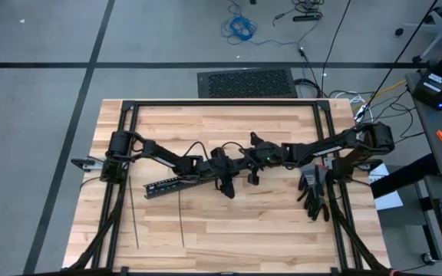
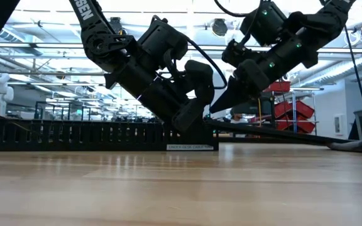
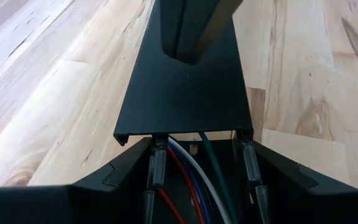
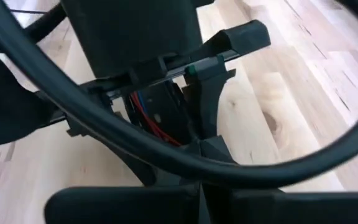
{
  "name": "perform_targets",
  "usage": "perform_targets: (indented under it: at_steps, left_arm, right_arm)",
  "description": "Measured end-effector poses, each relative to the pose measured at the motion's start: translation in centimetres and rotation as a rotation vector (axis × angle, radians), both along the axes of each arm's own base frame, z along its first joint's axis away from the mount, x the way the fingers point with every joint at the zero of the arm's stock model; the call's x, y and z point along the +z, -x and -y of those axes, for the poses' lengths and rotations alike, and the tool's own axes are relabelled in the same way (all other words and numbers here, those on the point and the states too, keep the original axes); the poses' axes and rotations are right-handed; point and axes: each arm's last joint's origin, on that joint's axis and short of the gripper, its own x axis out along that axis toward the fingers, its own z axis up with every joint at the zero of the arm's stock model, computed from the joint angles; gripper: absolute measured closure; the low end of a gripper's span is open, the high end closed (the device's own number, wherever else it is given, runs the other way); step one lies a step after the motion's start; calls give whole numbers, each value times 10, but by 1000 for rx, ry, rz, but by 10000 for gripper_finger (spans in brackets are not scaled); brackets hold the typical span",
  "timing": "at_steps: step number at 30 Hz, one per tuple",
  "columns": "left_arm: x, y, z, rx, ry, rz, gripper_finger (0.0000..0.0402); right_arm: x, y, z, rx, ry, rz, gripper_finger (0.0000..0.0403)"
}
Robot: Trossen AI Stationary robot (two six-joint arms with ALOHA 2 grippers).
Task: Ziptie cables
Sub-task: Close the black cable duct with the cable duct cover
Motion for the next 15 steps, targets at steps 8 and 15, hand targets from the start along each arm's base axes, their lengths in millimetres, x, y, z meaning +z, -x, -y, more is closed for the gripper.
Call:
perform_targets:
  at_steps: [8,15]
  left_arm:
    - [0,0,-2,-13,-22,-5,173]
    - [0,0,-3,-11,-25,-6,173]
  right_arm:
    - [-5,-2,0,18,-16,-10,403]
    - [-16,-7,-1,50,-44,-23,403]
